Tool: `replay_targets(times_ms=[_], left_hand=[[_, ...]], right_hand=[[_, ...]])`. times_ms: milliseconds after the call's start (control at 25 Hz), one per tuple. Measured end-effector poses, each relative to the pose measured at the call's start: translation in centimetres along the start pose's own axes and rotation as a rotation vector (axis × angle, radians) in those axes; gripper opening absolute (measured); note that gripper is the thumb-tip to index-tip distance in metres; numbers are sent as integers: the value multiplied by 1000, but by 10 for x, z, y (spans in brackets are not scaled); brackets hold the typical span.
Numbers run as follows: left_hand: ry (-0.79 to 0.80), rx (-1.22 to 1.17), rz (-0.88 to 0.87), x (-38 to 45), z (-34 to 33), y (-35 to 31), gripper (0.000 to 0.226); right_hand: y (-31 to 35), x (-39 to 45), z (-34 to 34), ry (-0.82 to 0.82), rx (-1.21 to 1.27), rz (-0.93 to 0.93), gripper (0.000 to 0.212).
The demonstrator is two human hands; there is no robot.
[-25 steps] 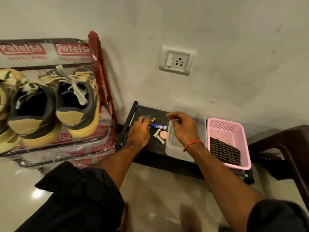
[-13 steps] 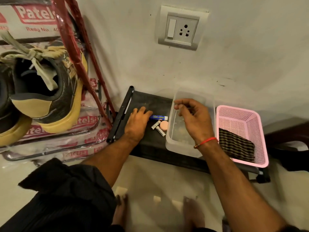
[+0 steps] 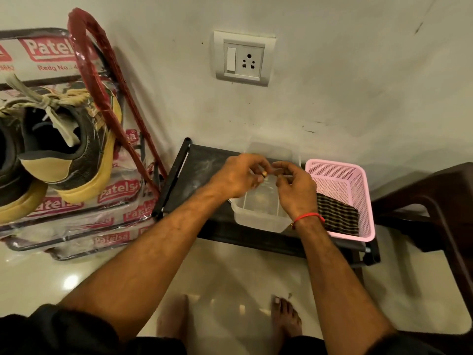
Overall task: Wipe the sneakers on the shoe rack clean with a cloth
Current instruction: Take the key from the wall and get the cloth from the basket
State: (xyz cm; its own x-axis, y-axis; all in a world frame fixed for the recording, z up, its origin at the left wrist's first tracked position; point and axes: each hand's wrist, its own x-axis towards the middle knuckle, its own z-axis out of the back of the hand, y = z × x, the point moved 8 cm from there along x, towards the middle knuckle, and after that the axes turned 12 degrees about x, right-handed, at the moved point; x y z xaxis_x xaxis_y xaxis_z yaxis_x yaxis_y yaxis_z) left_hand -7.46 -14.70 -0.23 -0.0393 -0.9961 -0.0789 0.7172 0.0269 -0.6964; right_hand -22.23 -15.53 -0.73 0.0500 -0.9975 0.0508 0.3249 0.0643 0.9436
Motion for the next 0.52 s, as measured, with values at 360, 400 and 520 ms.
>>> replay_targets(times_ms=[360,400,520], left_hand=[[-83,192,-71,3,-19,-10,21],[-227,85,-18,-1,0,-2,19],[-524,-152,254,-8,35,70,26]], right_hand=[[-4,4,0,122,-77,13,32],[-5,6,4,95,-50,1,32],[-6,8,8,42,-11,-12,30]])
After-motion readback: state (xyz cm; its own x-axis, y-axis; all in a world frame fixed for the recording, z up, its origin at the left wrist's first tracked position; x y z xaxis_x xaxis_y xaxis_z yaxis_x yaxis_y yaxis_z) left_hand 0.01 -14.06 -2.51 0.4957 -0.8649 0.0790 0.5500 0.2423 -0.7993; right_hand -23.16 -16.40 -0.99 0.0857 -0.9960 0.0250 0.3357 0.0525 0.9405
